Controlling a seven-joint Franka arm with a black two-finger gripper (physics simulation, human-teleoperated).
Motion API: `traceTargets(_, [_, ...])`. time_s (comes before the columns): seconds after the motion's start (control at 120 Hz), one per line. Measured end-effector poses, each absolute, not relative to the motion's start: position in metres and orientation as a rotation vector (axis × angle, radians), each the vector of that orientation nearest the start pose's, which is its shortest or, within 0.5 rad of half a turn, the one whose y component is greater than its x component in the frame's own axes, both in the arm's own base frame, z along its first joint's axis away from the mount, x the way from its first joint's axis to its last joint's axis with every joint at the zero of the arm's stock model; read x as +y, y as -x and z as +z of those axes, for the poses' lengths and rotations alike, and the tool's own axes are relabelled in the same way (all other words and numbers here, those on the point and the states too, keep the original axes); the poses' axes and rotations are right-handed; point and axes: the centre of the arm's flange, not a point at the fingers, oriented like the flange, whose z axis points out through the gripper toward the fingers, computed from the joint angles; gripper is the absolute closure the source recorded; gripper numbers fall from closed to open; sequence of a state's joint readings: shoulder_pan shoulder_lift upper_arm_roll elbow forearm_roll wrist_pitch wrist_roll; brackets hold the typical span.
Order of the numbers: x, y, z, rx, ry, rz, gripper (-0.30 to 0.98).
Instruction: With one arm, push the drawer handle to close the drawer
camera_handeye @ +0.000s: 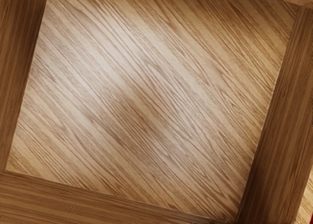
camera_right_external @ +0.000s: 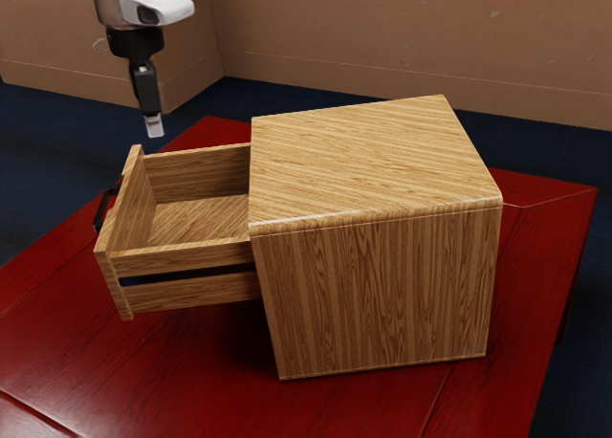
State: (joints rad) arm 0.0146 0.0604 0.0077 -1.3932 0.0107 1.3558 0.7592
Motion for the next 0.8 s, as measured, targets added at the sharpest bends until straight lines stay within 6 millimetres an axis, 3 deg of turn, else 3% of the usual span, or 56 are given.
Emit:
traceTargets(0.275, [0.013, -0.554, 0.656, 1.279, 2.898, 0.144, 0.00])
traceTargets(0.325, [0.011, -0.545, 0.682, 1.313, 2.859, 0.071, 0.00])
traceTargets(0.392, [0.007, -0.532, 0.702, 1.359, 2.812, 0.044, 0.00])
traceTargets(0.5, [0.004, -0.459, 0.785, 1.388, 2.711, -0.135, 0.00])
traceTargets(0.533, [0.014, -0.437, 0.804, 1.372, 2.697, -0.170, 0.00])
traceTargets(0.575, [0.035, -0.421, 0.813, 1.347, 2.704, -0.176, 0.00])
traceTargets(0.617, [0.058, -0.413, 0.809, 1.321, 2.736, -0.135, 0.00])
traceTargets(0.667, [0.104, -0.403, 0.795, 1.243, 2.822, -0.049, 0.00])
traceTargets(0.725, [0.159, -0.388, 0.762, 1.162, 2.939, 0.076, 0.05])
traceTargets(0.8, [0.176, -0.356, 0.716, 1.187, 2.970, 0.204, 0.24])
